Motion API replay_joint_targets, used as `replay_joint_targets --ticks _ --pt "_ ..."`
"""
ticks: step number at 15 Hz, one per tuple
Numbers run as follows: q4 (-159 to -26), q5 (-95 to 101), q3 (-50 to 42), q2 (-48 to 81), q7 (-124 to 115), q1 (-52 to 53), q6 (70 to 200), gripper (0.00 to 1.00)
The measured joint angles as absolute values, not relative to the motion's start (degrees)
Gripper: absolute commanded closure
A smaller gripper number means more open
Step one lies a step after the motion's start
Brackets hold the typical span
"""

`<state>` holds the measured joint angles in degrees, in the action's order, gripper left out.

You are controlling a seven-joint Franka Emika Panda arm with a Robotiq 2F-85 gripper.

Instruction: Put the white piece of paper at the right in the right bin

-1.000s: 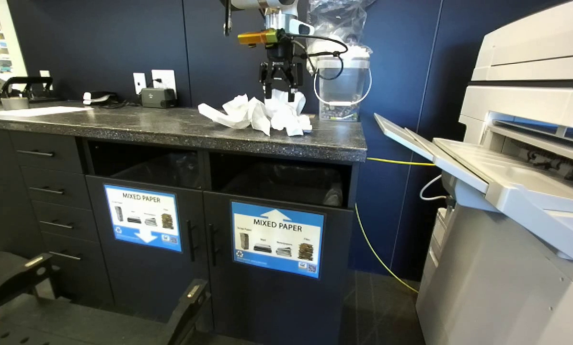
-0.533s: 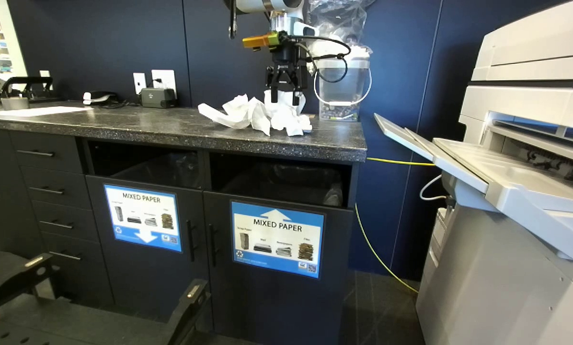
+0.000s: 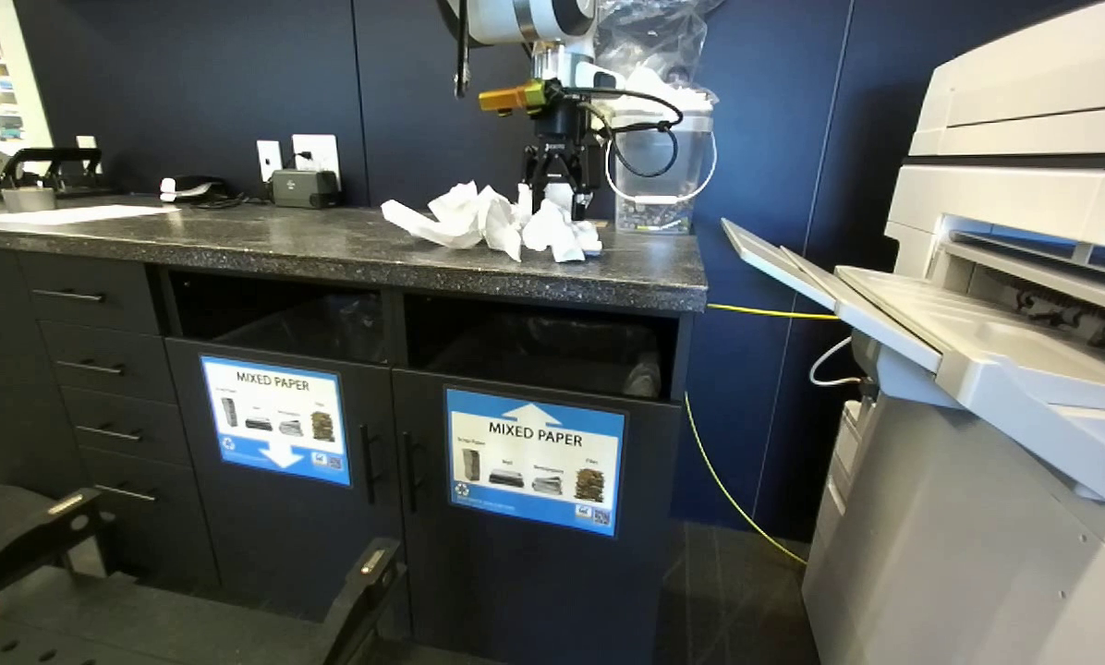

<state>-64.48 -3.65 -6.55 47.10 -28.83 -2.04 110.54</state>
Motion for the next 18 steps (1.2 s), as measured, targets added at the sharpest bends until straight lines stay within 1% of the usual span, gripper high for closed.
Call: replay_joint_targets --ticks 2,3,4,5,6,7,11,15,16,17,18 --pt "-62.8 -3.7 -6.6 48.4 -29.1 -2.2 109.5 0.00" --pt "-62.0 -3.7 -6.6 49.0 -29.2 -2.3 109.0 0.05" --pt "-61.2 -3.7 -6.6 49.6 -29.4 -2.4 108.5 0.26" --pt "-60.6 -3.7 -6.6 50.0 -29.6 -2.5 108.1 0.29" --pt "-60.0 -3.7 -6.6 50.4 -29.8 -2.5 107.7 0.30" --pt "-59.4 -3.7 -6.6 50.8 -30.0 -2.6 107.2 0.36" --pt "-57.7 -3.7 -6.6 51.7 -30.6 -2.8 105.9 0.69" --pt "-56.1 -3.7 -6.6 52.5 -30.8 -3.2 104.7 0.97" --pt "-55.9 -3.7 -6.7 52.6 -30.8 -3.2 104.4 0.98" --pt "-55.7 -3.7 -6.7 52.7 -30.9 -3.3 104.1 0.95" --pt "-55.6 -3.7 -6.7 52.8 -30.9 -3.3 103.8 0.98"
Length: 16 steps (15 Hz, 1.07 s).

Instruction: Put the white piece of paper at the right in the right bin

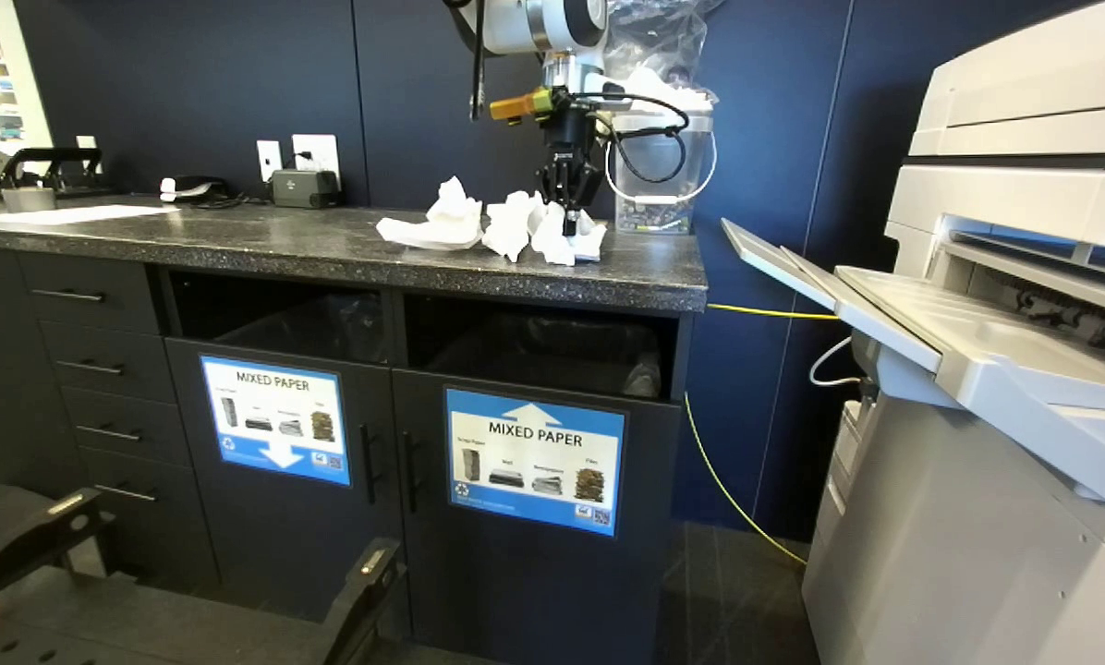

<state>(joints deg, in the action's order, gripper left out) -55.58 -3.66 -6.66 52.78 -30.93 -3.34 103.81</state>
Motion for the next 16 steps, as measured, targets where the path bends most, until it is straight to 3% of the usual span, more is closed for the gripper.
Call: replay_joint_targets --ticks 10,16 --pt "-55.1 -3.6 -6.5 53.0 -25.6 -3.6 98.2 0.98" --pt "-62.6 -3.5 -6.1 49.0 -14.9 -3.4 99.0 0.98"
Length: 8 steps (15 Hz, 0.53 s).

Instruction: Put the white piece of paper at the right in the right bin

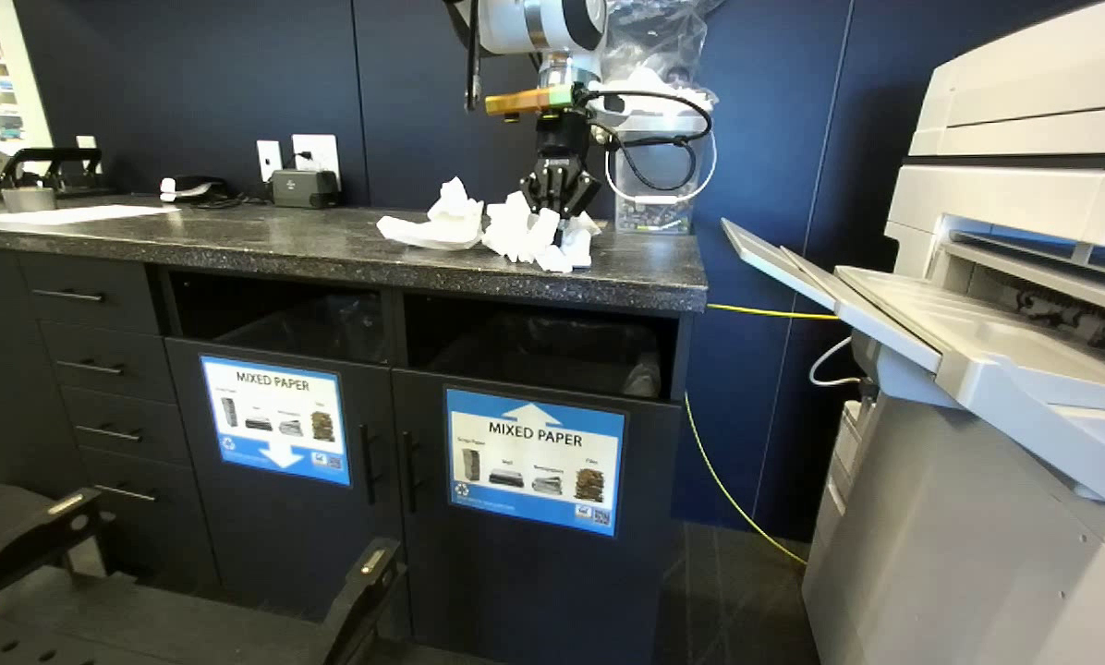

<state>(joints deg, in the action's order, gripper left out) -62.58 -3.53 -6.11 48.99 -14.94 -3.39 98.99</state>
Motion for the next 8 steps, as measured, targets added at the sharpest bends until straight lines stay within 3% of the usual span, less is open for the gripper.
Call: replay_joint_targets --ticks 8 --pt "-82.6 -3.4 -4.6 38.2 -10.3 -2.2 104.0 0.98"
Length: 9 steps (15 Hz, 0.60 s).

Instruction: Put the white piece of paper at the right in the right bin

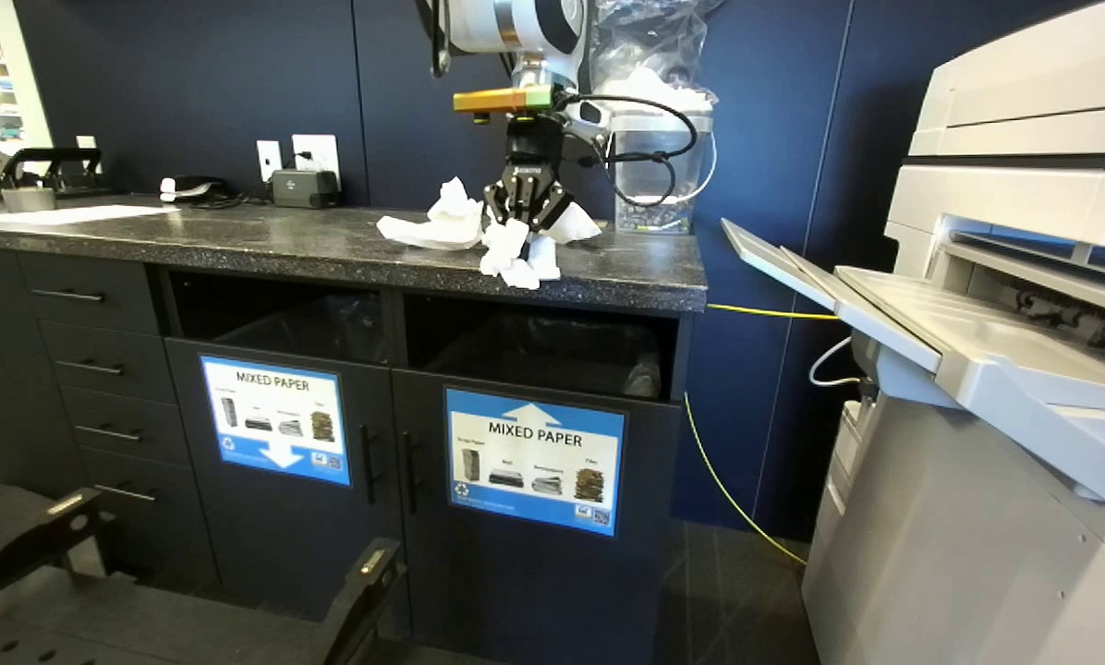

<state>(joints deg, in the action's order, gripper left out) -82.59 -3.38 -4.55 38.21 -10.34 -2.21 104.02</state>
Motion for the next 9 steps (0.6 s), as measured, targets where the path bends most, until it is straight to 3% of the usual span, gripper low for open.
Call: replay_joint_targets --ticks 4,9 --pt "-95.0 -3.4 -3.4 34.8 -11.1 -0.2 112.3 0.98" --pt "-110.9 -2.5 -2.9 30.8 -13.3 4.3 132.1 0.98"
